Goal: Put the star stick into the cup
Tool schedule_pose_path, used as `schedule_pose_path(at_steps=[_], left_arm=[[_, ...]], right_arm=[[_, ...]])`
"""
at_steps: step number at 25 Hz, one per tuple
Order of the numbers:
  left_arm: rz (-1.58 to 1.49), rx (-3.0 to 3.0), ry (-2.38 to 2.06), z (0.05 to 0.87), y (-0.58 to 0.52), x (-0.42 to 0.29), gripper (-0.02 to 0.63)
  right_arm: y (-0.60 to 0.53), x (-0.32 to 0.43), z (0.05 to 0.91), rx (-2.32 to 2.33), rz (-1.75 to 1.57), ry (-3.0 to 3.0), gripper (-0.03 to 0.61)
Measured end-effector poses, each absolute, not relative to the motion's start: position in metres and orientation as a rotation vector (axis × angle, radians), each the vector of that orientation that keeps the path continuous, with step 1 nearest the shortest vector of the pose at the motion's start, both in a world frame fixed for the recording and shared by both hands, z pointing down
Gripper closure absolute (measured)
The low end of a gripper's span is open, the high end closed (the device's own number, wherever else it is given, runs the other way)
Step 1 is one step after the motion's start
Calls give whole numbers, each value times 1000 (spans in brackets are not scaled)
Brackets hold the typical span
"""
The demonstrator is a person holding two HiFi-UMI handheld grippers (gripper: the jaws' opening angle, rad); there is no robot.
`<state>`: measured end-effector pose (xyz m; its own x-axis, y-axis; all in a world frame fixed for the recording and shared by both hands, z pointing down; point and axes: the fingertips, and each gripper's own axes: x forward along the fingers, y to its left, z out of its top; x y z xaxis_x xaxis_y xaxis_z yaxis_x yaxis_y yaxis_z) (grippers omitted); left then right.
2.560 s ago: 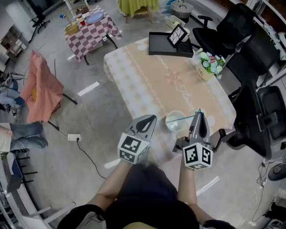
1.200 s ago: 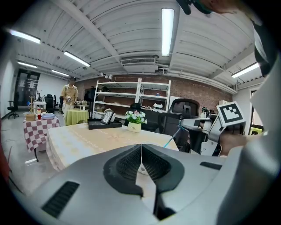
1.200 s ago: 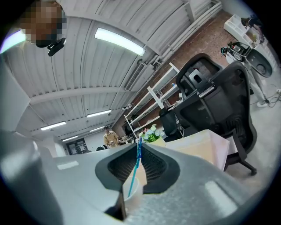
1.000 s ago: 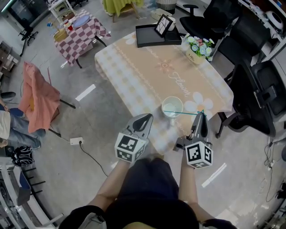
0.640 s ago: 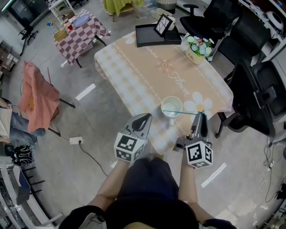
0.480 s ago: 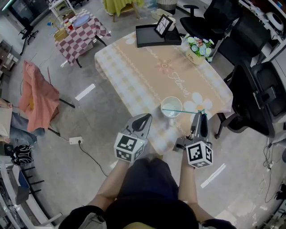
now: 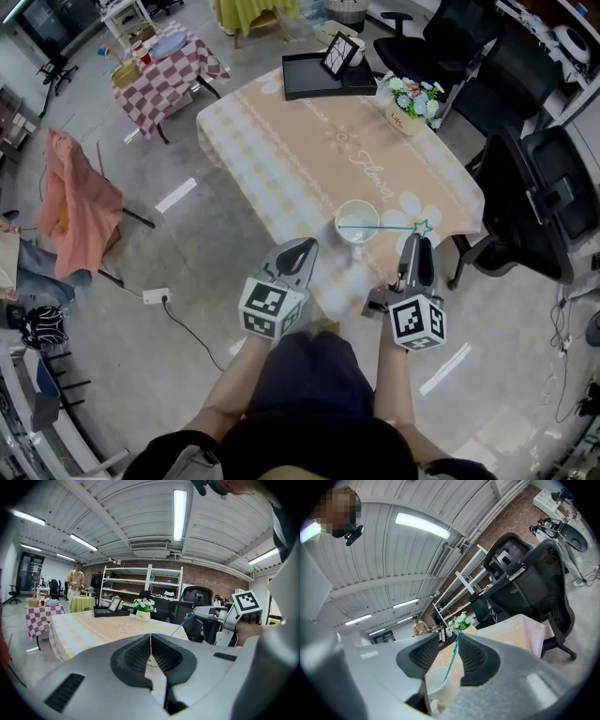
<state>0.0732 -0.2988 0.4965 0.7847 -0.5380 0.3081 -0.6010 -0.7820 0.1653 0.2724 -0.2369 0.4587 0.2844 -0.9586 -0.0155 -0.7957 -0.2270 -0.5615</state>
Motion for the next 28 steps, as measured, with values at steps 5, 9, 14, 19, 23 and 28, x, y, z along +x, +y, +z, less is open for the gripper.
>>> schedule_pose_path(at_steps=[5,9,14,19,23,28], left_arm=[[349,2733,-872,493,-295,75,601],[336,2744,-858,488,-290,76,601],[293,2753,-844,481,-284,76,601],[221,2759,-856,470,-279,75,601],[170,2770,-856,461,-273,76,601],[108,2797,-852,450,-267,78,601]], right_arm=[[-230,271,455,-2098,-456,1571,462],[-222,271,451,-2109,-444,1567,462],[-207,268,449,-2140,-433,1570,462],[-189,263,443,-2279,-334,1653,462],[-178,257,436,-2344,-281,1696,463],[-163,247,427,-2432,-183,1761,494]])
